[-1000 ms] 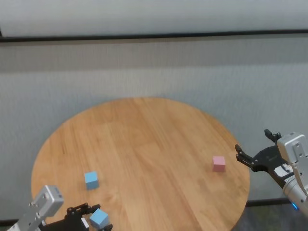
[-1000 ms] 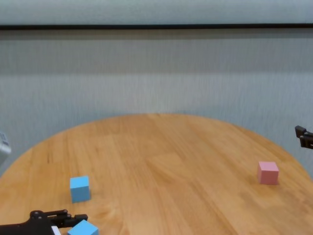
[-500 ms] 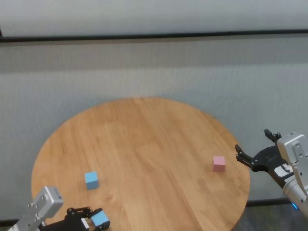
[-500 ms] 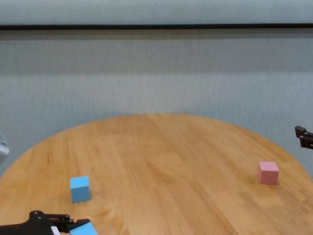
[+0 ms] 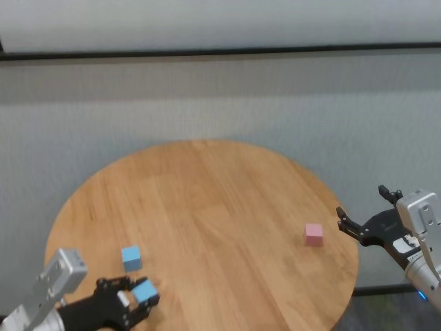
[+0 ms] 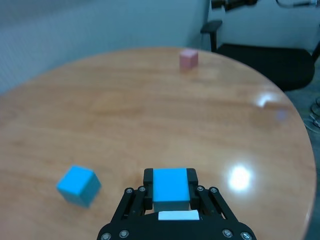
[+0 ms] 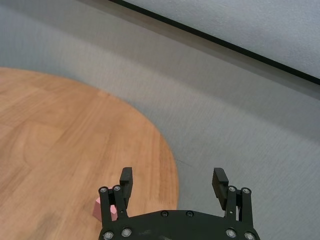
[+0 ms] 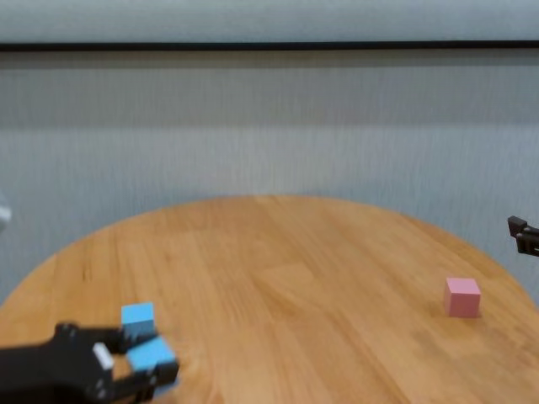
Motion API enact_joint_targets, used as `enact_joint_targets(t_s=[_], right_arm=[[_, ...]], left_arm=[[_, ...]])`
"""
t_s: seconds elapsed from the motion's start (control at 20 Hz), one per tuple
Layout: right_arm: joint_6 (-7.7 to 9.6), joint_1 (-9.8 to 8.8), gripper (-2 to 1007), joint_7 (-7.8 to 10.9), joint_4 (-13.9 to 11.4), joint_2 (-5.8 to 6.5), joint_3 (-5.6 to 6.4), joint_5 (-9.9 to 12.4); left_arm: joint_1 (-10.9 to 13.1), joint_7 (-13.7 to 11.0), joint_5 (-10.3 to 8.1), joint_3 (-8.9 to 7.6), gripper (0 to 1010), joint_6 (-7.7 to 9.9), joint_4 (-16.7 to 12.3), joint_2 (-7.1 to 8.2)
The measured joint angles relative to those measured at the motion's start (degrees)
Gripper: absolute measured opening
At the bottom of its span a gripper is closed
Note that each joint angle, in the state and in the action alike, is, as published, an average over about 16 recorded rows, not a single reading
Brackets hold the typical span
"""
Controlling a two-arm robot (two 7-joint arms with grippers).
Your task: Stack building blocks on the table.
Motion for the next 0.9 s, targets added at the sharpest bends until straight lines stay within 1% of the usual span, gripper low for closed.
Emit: enact_joint_targets(t_s=[0.2, 0.45, 0.65, 0.9], right_arm=[[0.00, 0.00, 1005, 0.00, 0.00, 0.00, 0.00, 0.00], [0.00, 0.00, 1005, 0.00, 0.00, 0.00, 0.00, 0.00], [0.00, 0.00, 1005, 0.00, 0.00, 0.00, 0.00, 0.00], [0.00, 0.00, 1005, 0.00, 0.00, 0.00, 0.00, 0.00]], left_arm=[[-2.14, 0.21, -0.04, 0.26, 394, 0.12, 0.62, -1.57], [-6.40, 0.42, 0.47, 1.30, 394, 0.21, 3.23, -4.72], [-10.40, 0.43, 1.13, 2.48, 394, 0.19, 6.76, -7.65], [-15.24, 0.36, 2.27, 4.08, 394, -0.11, 12.28, -11.27]])
